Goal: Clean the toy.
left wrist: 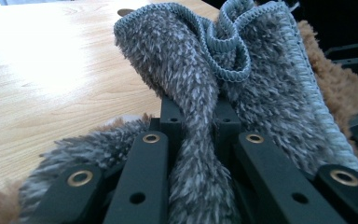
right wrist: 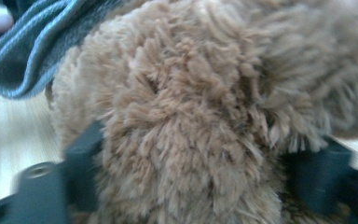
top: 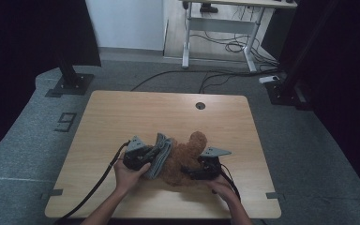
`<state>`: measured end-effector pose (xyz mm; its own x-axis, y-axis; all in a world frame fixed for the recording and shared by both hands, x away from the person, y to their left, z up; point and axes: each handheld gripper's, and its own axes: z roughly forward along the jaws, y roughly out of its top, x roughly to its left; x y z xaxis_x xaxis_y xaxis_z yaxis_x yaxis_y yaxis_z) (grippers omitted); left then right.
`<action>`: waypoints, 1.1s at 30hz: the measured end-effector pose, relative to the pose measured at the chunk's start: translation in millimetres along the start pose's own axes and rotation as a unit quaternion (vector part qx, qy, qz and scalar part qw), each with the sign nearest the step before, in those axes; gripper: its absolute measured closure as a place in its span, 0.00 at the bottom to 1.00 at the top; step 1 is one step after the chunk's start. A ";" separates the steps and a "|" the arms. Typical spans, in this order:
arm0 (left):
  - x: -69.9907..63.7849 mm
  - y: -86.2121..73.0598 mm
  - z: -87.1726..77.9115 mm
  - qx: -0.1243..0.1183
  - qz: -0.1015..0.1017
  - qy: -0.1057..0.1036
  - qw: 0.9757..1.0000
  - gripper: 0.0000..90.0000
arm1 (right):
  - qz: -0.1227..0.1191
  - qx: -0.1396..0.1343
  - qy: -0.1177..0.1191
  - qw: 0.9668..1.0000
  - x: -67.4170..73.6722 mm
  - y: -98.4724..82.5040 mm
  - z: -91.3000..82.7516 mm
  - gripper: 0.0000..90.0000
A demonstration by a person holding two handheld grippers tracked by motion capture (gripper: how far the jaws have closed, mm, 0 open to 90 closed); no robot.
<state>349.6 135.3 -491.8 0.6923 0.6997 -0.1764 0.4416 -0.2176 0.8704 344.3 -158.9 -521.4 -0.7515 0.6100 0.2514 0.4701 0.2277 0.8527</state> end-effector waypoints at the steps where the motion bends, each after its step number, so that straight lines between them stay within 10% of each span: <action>1: -0.3 0.6 -1.0 0.000 -0.001 -0.001 1.000 0.88 | -0.012 0.001 -0.006 1.000 2.5 -0.4 -0.3 0.34; 11: -23.5 55.9 2.0 -0.004 0.010 -0.038 0.999 0.86 | -0.071 -0.036 -0.037 0.996 20.1 -13.8 -8.9 0.51; 18: -53.6 93.9 59.2 0.036 0.012 -0.051 0.998 0.86 | -0.132 -0.053 -0.083 0.986 34.3 -18.8 -8.2 0.54; 22: -57.4 85.6 85.6 0.091 0.018 -0.030 0.995 0.86 | -0.158 -0.060 -0.112 0.979 37.7 -21.9 -3.8 0.55; 33: -32.9 66.1 34.4 0.074 0.029 0.000 0.997 0.86 | -0.151 -0.059 -0.111 0.981 34.6 -25.1 -3.4 0.56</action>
<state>375.6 74.4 -444.2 0.7193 0.6827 -0.1284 0.4801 -0.3549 0.8022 304.9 -146.1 -532.5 -0.7231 0.6812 -0.1142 0.1754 0.3409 0.9236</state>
